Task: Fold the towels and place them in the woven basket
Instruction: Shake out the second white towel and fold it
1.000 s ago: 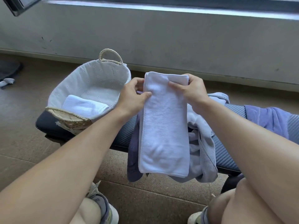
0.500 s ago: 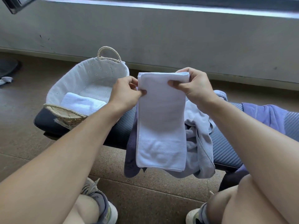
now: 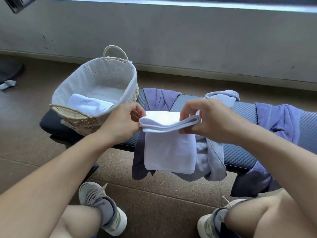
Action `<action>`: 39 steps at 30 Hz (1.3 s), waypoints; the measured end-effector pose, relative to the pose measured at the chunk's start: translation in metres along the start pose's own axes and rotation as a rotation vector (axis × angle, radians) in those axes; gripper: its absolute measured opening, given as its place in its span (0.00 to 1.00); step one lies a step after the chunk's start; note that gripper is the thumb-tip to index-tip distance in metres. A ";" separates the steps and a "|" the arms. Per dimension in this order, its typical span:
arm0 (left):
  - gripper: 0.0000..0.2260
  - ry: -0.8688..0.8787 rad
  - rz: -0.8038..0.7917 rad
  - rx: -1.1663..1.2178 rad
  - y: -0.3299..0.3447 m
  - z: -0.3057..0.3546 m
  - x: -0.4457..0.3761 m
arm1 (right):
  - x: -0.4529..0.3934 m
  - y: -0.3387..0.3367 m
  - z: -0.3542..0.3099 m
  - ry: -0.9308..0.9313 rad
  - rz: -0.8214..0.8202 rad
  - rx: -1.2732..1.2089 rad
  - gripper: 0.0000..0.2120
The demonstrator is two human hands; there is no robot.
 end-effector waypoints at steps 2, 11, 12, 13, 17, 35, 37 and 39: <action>0.09 0.016 -0.036 -0.043 0.005 -0.004 0.011 | 0.008 0.010 -0.005 -0.035 -0.058 0.058 0.11; 0.12 -0.056 0.071 0.004 0.011 -0.010 0.012 | 0.006 0.000 0.005 0.060 0.236 -0.055 0.08; 0.15 -0.078 0.080 0.027 0.012 -0.009 0.010 | 0.003 -0.005 0.010 0.087 0.291 -0.085 0.08; 0.17 -0.097 0.081 0.033 0.015 -0.010 0.007 | -0.001 -0.009 0.014 0.104 0.333 -0.105 0.09; 0.40 -0.155 0.069 -0.072 0.022 -0.019 -0.013 | -0.011 -0.023 0.020 0.097 0.440 -0.203 0.09; 0.15 0.187 0.074 0.155 0.043 0.026 -0.028 | -0.011 -0.030 0.026 0.183 0.005 0.113 0.21; 0.17 0.170 0.095 0.146 0.043 0.027 -0.031 | -0.014 -0.028 0.018 0.136 0.054 0.132 0.18; 0.18 0.142 0.114 0.154 0.043 0.027 -0.032 | -0.017 -0.023 0.012 0.062 0.040 0.118 0.13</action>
Point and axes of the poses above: each hand's wrist, its own x-axis away from the middle knuckle, its own y-axis out of the palm, z = x × y, the point moved 5 cm from there along -x, towards the middle knuckle, and after that the axes turned 7 degrees about -y, right-handed, at the moved point
